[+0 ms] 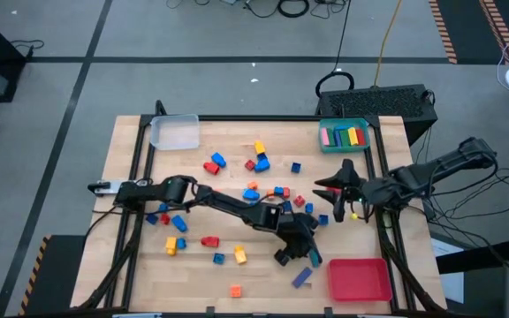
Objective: Sort blocks by size
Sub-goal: Put the blue block into the blue bin
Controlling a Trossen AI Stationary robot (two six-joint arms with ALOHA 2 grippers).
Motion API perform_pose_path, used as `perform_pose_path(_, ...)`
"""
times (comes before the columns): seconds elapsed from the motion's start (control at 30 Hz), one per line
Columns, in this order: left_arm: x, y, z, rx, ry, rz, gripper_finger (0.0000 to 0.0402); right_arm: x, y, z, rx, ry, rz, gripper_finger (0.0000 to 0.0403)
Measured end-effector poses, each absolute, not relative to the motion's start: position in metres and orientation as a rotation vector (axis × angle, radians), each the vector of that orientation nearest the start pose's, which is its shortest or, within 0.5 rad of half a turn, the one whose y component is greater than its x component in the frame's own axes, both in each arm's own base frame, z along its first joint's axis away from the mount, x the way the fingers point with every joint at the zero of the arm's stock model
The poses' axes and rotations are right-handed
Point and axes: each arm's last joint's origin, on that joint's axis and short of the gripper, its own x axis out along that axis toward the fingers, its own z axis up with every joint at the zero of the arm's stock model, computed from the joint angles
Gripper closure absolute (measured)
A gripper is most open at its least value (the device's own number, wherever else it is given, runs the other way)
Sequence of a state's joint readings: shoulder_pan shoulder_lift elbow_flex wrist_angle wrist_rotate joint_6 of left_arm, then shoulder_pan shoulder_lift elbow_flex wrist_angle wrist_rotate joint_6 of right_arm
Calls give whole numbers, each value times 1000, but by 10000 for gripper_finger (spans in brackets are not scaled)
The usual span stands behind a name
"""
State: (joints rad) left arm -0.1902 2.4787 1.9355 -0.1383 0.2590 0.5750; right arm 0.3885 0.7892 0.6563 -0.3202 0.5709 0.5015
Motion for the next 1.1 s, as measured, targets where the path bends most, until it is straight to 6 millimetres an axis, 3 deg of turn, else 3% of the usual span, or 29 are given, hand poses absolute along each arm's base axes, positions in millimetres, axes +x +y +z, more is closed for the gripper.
perform_pose_path(0.13, 535, -104, 113, 551, 549, -638, 189, 159, 48, 280, 261, 336, -266, 280)
perform_pose_path(0.33, 538, -95, 108, 544, 516, -659, 189, 157, 47, 281, 252, 327, -262, 280)
perform_pose_path(0.63, 541, -81, 108, 530, 516, -644, 189, 157, 46, 282, 257, 318, -273, 280)
perform_pose_path(1.1, 547, -81, 125, 514, 423, -692, 189, 158, 46, 283, 258, 315, -273, 280)
